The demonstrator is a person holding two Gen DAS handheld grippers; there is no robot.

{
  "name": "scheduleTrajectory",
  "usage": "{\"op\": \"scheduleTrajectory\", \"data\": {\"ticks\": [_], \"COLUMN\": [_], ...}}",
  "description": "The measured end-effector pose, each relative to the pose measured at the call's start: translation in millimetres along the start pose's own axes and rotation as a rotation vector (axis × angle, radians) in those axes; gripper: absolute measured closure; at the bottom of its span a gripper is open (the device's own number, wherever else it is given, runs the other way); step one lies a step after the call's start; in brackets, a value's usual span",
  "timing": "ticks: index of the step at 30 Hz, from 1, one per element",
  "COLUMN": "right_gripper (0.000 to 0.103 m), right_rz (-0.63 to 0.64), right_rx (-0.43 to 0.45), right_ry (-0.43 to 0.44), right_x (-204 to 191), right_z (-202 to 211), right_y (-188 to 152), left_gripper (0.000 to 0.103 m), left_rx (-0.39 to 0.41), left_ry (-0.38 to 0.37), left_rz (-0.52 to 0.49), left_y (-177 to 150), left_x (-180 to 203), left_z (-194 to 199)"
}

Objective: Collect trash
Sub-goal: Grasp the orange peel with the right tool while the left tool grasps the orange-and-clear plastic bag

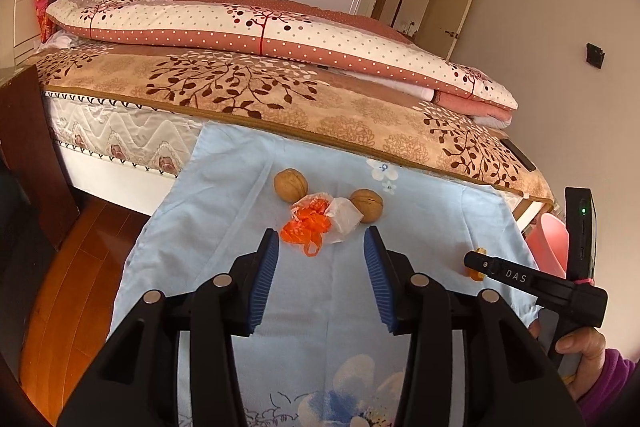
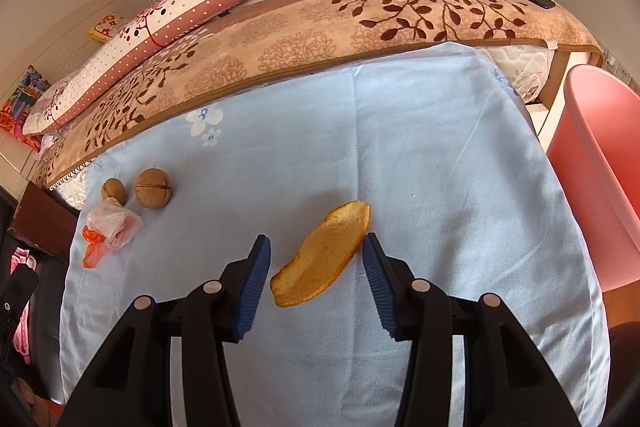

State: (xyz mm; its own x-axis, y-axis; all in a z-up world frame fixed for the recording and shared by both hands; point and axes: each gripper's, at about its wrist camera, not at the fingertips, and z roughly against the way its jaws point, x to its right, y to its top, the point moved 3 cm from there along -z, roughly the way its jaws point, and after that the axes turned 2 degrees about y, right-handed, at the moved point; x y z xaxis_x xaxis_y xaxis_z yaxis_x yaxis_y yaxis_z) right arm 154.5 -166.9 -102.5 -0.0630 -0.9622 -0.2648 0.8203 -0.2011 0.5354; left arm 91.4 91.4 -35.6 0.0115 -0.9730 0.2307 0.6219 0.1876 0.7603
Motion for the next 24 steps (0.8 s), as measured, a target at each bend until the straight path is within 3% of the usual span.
{"op": "scheduleTrajectory", "data": {"ticks": [7, 12, 17, 24], "right_gripper": [0.056, 0.076, 0.084, 0.086], "right_rz": [0.047, 0.089, 0.095, 0.124], "right_rx": [0.007, 0.015, 0.012, -0.002], "right_ry": [-0.026, -0.028, 0.023, 0.056], "right_x": [-4.0, -5.2, -4.1, -3.4], "right_z": [-6.7, -6.6, -3.6, 8.1], "right_y": [-0.8, -2.9, -5.3, -13.6], "left_gripper": [0.058, 0.058, 0.058, 0.059], "left_rx": [-0.061, -0.101, -0.119, -0.12], "left_ry": [0.019, 0.006, -0.029, -0.035], "left_rz": [0.019, 0.051, 0.05, -0.024], "left_y": [11.8, 11.9, 7.7, 2.9], "left_x": [-12.2, -15.8, -9.0, 5.8], "left_z": [-49.5, -75.1, -82.1, -81.2]}}
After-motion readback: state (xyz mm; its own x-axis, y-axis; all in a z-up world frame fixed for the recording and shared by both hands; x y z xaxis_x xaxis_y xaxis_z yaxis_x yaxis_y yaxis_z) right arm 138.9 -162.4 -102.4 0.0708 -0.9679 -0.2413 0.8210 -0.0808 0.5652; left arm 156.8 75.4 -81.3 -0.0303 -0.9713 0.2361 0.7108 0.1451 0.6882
